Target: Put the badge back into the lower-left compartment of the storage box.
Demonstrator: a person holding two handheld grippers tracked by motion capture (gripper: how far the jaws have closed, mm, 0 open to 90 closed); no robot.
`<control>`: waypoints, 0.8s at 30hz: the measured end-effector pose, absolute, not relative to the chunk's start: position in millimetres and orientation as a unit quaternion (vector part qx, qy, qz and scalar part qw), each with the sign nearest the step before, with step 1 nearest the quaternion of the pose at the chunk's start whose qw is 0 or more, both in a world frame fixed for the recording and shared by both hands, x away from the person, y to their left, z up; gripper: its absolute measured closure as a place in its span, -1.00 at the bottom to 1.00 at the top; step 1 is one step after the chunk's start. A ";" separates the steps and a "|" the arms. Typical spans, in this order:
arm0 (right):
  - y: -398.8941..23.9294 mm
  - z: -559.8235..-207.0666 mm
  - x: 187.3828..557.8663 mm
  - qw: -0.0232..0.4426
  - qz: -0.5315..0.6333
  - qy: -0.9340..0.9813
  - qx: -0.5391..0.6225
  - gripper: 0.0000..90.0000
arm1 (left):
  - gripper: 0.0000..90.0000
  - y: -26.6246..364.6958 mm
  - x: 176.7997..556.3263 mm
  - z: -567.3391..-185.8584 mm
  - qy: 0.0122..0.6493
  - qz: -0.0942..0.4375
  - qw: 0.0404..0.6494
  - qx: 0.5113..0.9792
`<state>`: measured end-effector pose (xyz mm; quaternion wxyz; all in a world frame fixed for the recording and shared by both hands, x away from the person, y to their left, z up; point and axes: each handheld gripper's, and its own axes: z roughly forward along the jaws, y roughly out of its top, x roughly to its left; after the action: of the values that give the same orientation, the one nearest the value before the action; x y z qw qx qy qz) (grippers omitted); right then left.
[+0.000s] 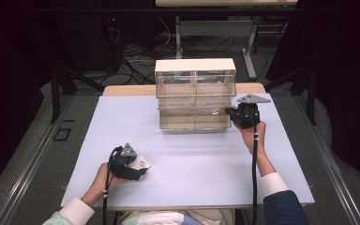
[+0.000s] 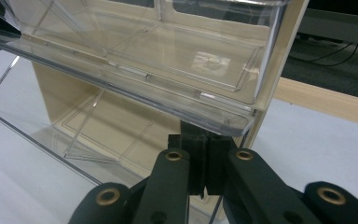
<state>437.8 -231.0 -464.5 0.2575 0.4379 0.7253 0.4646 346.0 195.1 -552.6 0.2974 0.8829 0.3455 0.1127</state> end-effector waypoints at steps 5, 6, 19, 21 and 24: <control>-230.8 -464.6 437.7 0.257 0.465 0.724 0.440 1.00 | -0.26 197.0 346.9 -551.1 0.341 0.103 0.292 0.888; -230.9 -464.6 437.8 0.259 0.464 0.724 0.440 1.00 | -0.26 197.2 346.8 -551.2 0.341 0.102 0.293 0.888; -230.4 -464.0 437.0 0.259 0.464 0.723 0.441 1.00 | -0.25 199.0 346.4 -548.3 0.344 0.104 0.296 0.885; -230.4 -463.9 437.1 0.262 0.464 0.722 0.441 1.00 | -0.25 198.4 345.7 -548.0 0.344 0.106 0.297 0.884; -230.3 -463.7 437.0 0.264 0.465 0.722 0.440 1.00 | -0.25 197.8 344.9 -546.6 0.338 0.111 0.295 0.887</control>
<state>437.0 -230.3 -463.7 0.2635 0.4397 0.7220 0.4647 344.9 197.8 -546.6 0.2951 0.8866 0.3382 0.1114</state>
